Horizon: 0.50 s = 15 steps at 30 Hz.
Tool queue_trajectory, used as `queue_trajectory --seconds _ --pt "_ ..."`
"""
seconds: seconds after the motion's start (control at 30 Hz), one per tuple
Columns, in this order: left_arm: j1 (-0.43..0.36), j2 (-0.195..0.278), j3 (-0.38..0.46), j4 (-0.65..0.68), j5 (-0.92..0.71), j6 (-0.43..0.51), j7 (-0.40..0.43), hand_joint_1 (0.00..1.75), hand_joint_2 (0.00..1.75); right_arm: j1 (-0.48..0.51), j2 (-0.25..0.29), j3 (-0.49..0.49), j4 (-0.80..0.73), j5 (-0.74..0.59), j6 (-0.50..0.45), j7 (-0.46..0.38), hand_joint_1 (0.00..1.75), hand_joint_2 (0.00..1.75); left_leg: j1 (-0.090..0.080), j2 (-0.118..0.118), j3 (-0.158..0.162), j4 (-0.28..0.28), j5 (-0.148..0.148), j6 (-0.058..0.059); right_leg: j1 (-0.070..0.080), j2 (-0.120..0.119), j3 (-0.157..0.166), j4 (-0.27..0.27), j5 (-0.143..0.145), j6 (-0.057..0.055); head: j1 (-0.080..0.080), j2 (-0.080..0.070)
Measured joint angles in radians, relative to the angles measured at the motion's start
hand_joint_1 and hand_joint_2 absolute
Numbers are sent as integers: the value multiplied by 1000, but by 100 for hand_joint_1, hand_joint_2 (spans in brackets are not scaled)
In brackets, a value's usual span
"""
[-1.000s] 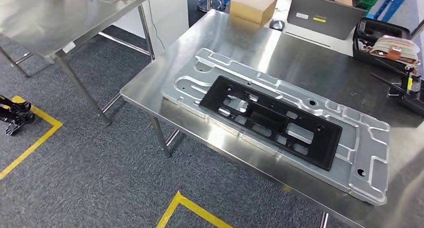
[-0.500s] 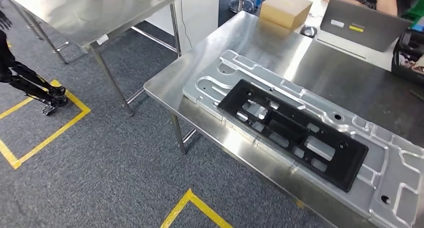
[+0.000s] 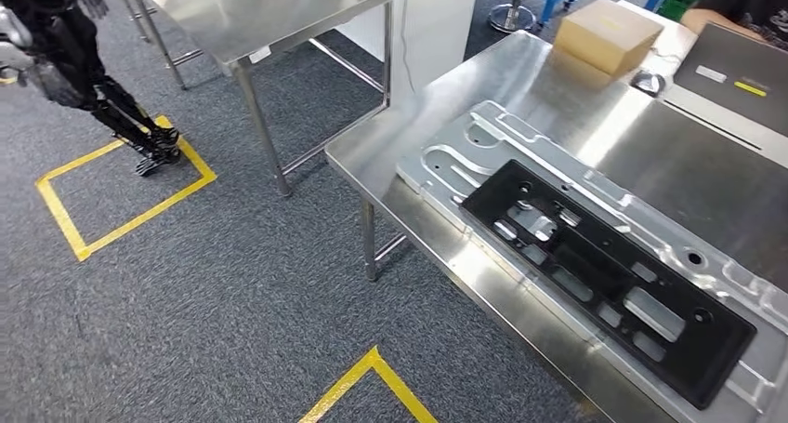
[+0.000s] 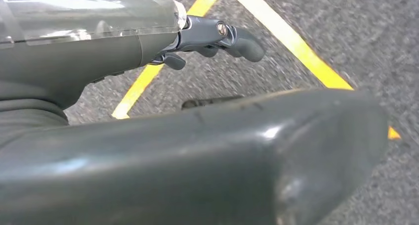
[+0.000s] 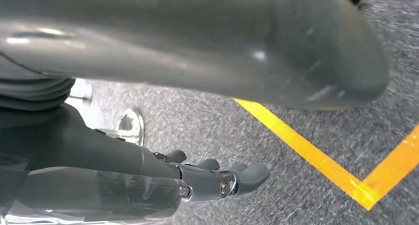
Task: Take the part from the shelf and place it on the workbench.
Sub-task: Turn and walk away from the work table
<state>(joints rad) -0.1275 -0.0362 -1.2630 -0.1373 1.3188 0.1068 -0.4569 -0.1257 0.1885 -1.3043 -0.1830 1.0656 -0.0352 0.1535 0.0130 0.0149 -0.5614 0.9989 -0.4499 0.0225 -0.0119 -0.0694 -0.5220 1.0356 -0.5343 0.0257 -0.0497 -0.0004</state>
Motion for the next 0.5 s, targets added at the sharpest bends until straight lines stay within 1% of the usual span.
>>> queue_trajectory --seconds 0.03,0.07,0.1,0.13,0.17,0.2,0.23,0.27,0.3,0.33,0.37,0.4,0.43,0.47,0.5 --pt "0 0 -1 0 -1 0 1 0 0 1 0 2 0 3 0 1 0 0 2 -9 1 -3 3 4 -3 25 -21 48 -30 3 0 0" --pt "-1 0 -2 0 -1 0 1 0 0 3 0 3 0 6 1 3 0 0 2 -18 0 -3 4 7 -3 47 -52 112 -63 4 0 0" --pt "-1 0 -2 0 -2 -1 2 0 0 5 0 5 0 9 1 5 0 0 1 -27 -1 -3 4 8 -4 58 -85 180 -91 5 0 0" --pt "0 0 -3 0 -3 -2 2 0 0 6 0 7 0 10 2 7 0 0 1 -38 -1 -3 4 8 -4 62 -111 227 -102 6 0 0" --pt "0 0 -3 0 -4 -2 3 0 0 7 0 8 1 11 2 8 0 0 0 -50 -1 -3 4 8 -5 65 -122 241 -94 7 0 0" --pt "1 0 -4 0 -5 -2 3 0 0 8 0 9 1 12 4 9 0 0 1 -63 0 -2 4 8 -6 67 -114 216 -66 6 0 0" --pt "1 0 -6 0 -6 -2 3 0 0 8 0 10 1 12 5 9 0 0 1 -76 2 -1 3 6 -8 74 -90 157 -26 5 0 0" --pt "0 0 -7 0 -8 -2 3 0 0 9 0 11 1 12 5 9 0 0 0 -87 2 1 2 3 -12 95 -62 89 9 3 0 0" --pt "0 0 -8 0 -8 -2 3 0 0 9 0 13 1 13 6 9 0 0 -1 -98 0 5 1 -2 -14 117 -38 31 32 2 0 0" --pt "-1 0 -9 0 -9 -2 3 0 0 9 0 16 1 13 6 9 0 0 -1 -107 -3 8 0 -8 -15 134 -24 -5 43 0 0 0" --pt "-1 0 -9 0 -9 -2 2 0 0 9 0 18 1 14 6 9 0 0 -1 -116 -7 9 1 -15 -14 145 -19 -20 43 -3 0 0" --pt "0 0 -9 0 -9 -2 2 0 0 8 0 20 1 15 7 10 0 0 1 -125 -10 8 2 -23 -11 139 -20 -22 44 -7 0 0" --pt "2 0 -9 0 -9 -2 2 0 0 7 0 22 1 16 7 10 0 0 4 -133 -12 7 3 -31 -11 128 -18 -25 46 -14 0 0" --pt "4 1 -9 0 -9 -2 2 0 0 6 1 23 1 16 7 11 0 0 4 -125 -16 13 0 -36 -12 118 -16 -29 48 -21 0 0" --pt "6 1 -9 0 -9 -2 2 0 0 6 1 23 1 16 8 11 0 0 4 -106 -27 35 -15 -40 -12 105 -13 -34 51 -29 0 0"
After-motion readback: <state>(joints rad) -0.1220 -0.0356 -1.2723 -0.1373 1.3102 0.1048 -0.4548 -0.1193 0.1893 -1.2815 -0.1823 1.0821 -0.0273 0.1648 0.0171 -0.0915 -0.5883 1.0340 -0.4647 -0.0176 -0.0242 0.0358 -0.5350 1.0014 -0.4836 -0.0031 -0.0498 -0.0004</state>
